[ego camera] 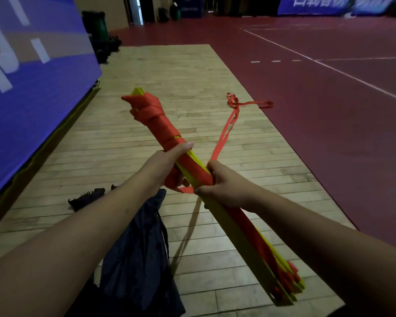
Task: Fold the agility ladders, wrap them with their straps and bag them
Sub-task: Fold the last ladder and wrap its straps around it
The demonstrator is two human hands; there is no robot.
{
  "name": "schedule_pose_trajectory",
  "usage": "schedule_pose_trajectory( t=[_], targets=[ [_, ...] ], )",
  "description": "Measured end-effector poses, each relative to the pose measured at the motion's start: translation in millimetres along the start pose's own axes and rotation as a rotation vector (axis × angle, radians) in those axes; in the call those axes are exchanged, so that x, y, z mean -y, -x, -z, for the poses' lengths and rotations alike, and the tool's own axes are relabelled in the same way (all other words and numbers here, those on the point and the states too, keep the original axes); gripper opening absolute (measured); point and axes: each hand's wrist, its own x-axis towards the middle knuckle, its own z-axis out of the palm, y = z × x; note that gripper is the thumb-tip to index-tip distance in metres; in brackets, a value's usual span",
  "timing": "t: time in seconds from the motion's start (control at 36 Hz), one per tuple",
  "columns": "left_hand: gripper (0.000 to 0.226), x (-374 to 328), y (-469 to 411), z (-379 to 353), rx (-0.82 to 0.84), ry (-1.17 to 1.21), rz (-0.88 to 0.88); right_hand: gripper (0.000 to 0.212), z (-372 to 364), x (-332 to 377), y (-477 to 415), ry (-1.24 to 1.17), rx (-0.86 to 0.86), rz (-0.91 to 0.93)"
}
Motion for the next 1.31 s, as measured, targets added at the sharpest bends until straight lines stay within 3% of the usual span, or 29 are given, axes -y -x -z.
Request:
schedule_pose_trajectory(
  t=[0.11,0.19,0.36,0.47,0.56,0.64,0.75,0.81,0.86,0.92,0.97,1.06,1.14,1.22,1.31],
  targets=[
    [0.050,-9,-3,3,-0.106,0.060,-0.062,0.038,-3,3,-3,-0.237,0.045,-0.057],
    [0.055,-8,-4,8,-0.080,0.009,-0.097,0.036,-4,7,-5,-0.371,0.161,-0.150],
    [0.068,-9,2,11,0.138,-0.111,0.062,0.022,-15,-3,-7,-0.271,0.110,-0.100],
    [0.074,-10,5,10,0.158,-0.311,0.118,0.021,-17,-2,-9,-0.182,0.019,-0.049],
    [0.060,-11,5,6,0.183,-0.192,0.092,0.023,-19,-4,-17,0.007,-0.086,-0.035],
    [0.053,-6,5,-1,0.122,-0.041,0.114,0.022,-19,-6,-17,0.098,-0.084,-0.039],
    [0.042,-3,1,-4,-0.027,0.021,0.071,0.025,-8,0,-12,-0.001,-0.051,-0.034],
    [0.038,-7,-1,-2,-0.052,0.095,0.027,0.016,2,3,-8,-0.068,-0.060,-0.016],
    [0.035,-10,-2,0,-0.050,0.180,-0.045,0.012,11,6,-3,-0.121,-0.013,-0.001],
    [0.033,-11,-2,1,-0.007,0.246,-0.108,0.021,16,7,1,-0.218,0.068,-0.025],
    [0.035,-12,-1,3,0.030,0.278,-0.121,0.033,20,9,6,-0.371,0.204,-0.058],
    [0.040,-12,2,2,0.107,0.227,-0.104,0.030,24,15,16,-0.481,0.366,-0.075],
    [0.051,-18,8,2,0.118,0.111,-0.051,0.027,24,14,19,-0.348,0.249,-0.018],
    [0.077,-16,19,5,0.194,-0.101,0.094,0.027,17,13,21,-0.151,-0.010,0.017],
    [0.071,-8,35,-4,0.211,-0.166,0.123,0.033,1,6,23,0.131,-0.171,0.044]
  ],
)
